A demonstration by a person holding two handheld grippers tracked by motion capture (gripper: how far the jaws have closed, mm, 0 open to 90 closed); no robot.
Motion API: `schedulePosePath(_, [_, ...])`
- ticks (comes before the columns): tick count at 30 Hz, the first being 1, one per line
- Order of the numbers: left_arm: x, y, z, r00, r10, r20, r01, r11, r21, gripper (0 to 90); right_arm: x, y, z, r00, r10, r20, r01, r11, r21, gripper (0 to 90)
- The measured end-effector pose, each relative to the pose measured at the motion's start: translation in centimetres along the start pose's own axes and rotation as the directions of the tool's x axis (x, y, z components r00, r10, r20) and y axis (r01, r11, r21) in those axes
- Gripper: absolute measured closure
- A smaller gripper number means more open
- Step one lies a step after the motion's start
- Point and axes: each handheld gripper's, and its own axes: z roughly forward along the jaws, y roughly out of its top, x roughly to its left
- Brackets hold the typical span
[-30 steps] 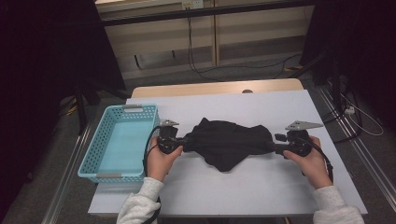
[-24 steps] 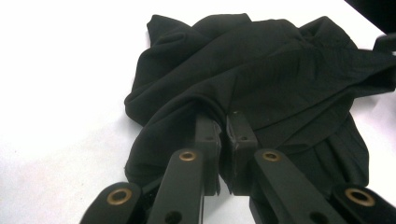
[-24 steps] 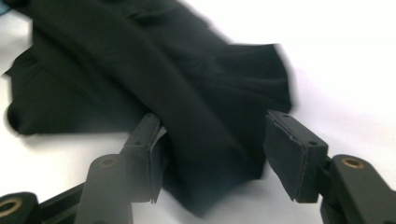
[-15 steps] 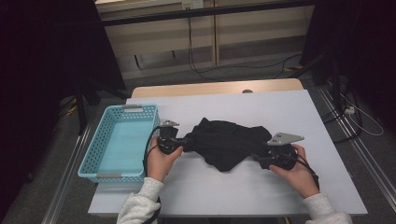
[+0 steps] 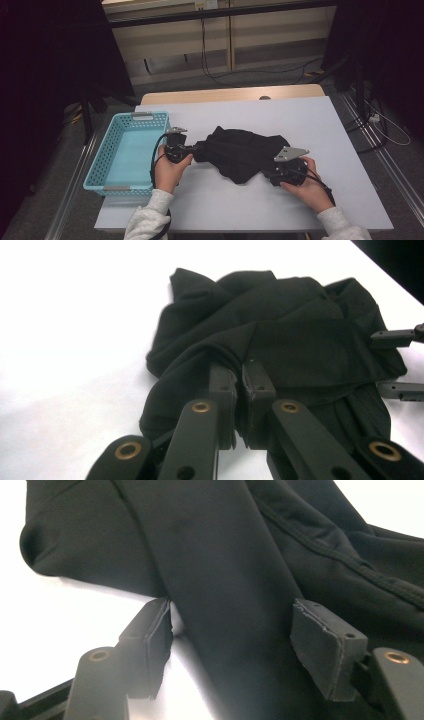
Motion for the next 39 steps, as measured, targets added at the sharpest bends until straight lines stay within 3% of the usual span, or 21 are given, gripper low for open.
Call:
schedulePosePath(5, [0.4, 0.2, -0.7, 0.9996, -0.025, 0.015, 0.025, 0.9996, -0.011, 85.8, -0.5, -0.1, 0.2, 0.9989, 0.045, 0.012, -0.045, 0.999, -0.007, 35.6])
schedulePosePath(9, [0.7, 0.2, -1.1, 0.9991, -0.038, 0.020, 0.039, 0.9992, -0.014, 85.9, -0.9, -0.2, 0.1, 0.9978, 0.063, 0.022, -0.063, 0.998, -0.009, 52.6])
schedulePosePath(13, [0.7, 0.3, -1.5, 0.9982, -0.051, 0.031, 0.052, 0.9984, -0.024, 86.0, -1.4, -0.1, -0.1, 0.9940, 0.001, 0.110, -0.002, 1.000, 0.012, 72.7])
schedulePosePath(17, [1.0, 0.4, -1.9, 0.9970, -0.067, 0.037, 0.068, 0.9970, -0.037, 86.0, -2.2, -0.2, -0.7, 0.9915, 0.019, 0.129, -0.020, 1.000, 0.008, 77.0])
schedulePosePath(20, [1.0, 0.5, -2.1, 0.9969, -0.069, 0.037, 0.071, 0.9963, -0.049, 86.0, -2.9, 0.0, -1.9, 0.9885, 0.053, 0.141, -0.048, 0.998, -0.044, 79.4])
schedulePosePath(24, [0.9, 0.5, -1.8, 0.9978, -0.059, 0.030, 0.060, 0.9973, -0.042, 85.9, -3.7, 0.5, -3.3, 0.9882, 0.102, 0.114, -0.088, 0.988, -0.129, 84.0])
schedulePosePath(32, [1.0, 0.0, -1.3, 0.9977, -0.058, 0.034, 0.059, 0.9982, -0.012, 85.6, -3.9, 0.4, -3.8, 0.9931, 0.094, 0.070, -0.085, 0.989, -0.123, 85.4])
schedulePosePath(35, [0.8, -0.3, -0.8, 0.9980, -0.045, 0.045, 0.044, 0.9989, 0.017, 85.2, -4.0, -0.1, -3.9, 0.9933, 0.077, 0.087, -0.069, 0.993, -0.094, 85.4])
schedulePosePath(39, [0.4, -0.8, -0.2, 0.9960, -0.045, 0.077, 0.042, 0.9982, 0.043, 85.3, -4.8, -0.9, -4.3, 0.9898, 0.125, 0.069, -0.118, 0.988, -0.096, 85.4])
